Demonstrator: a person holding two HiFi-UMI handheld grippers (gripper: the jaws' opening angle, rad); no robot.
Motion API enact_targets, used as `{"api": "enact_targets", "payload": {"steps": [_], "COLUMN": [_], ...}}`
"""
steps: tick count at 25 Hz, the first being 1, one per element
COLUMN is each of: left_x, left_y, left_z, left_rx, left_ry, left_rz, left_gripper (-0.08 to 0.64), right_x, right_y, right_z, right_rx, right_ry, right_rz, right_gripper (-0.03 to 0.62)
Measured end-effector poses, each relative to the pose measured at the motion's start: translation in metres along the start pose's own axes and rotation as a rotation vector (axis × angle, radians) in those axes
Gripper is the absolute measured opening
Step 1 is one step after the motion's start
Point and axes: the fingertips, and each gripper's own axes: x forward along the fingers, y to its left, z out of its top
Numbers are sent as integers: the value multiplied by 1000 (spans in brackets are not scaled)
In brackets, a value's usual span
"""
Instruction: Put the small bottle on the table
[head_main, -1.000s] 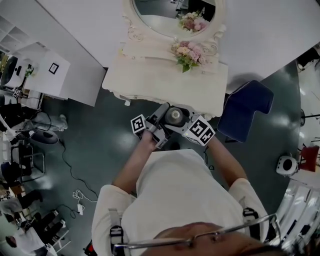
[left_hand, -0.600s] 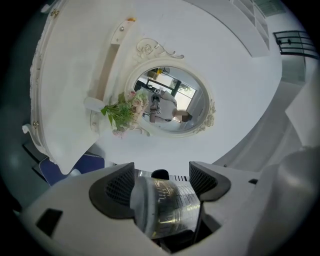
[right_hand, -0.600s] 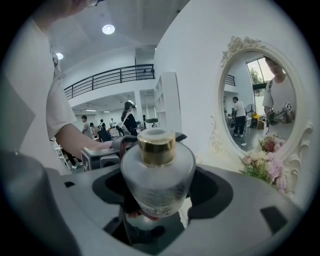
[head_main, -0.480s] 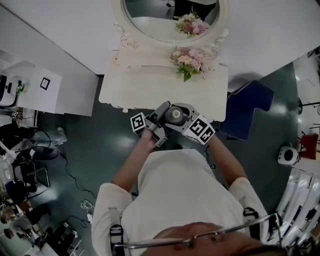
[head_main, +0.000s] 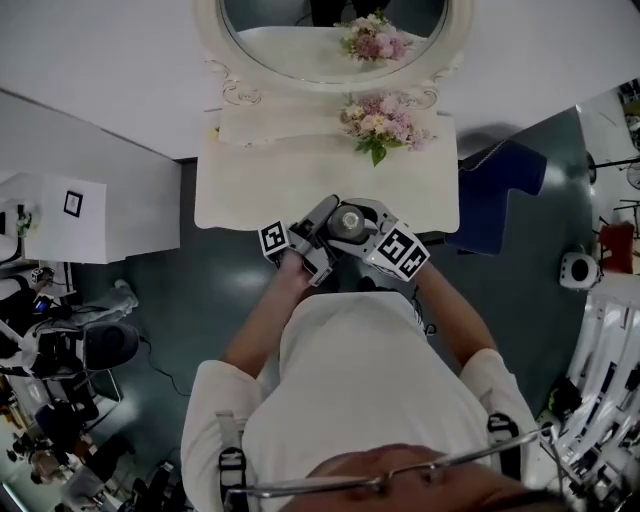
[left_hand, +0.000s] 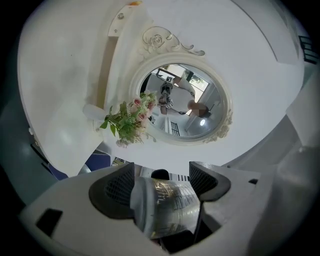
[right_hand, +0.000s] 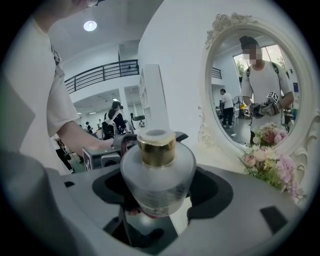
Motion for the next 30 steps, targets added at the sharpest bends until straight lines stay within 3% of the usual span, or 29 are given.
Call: {"api": "enact_targets", "payload": {"steps": [6, 13, 19, 30], "left_x": [-8, -13, -25, -63], "left_y": [13, 28, 49, 89], "left_z": [35, 50, 66, 120], "left_rx": [-45, -65, -111, -115], "left_ry": [63, 87, 12, -187], "left_rz": [30, 65, 98, 159], "left_gripper": [342, 342, 343, 342], "right_x": [38, 55, 69, 105], "right_y": [-14, -22, -30, -81], "right_z": [-4, -15, -32, -85], "right_rx": [47, 82, 67, 121], "right_ry": [18, 25, 63, 97], "right_rz": [-50, -81, -54, -42], "right_gripper": [344, 344, 344, 342]}}
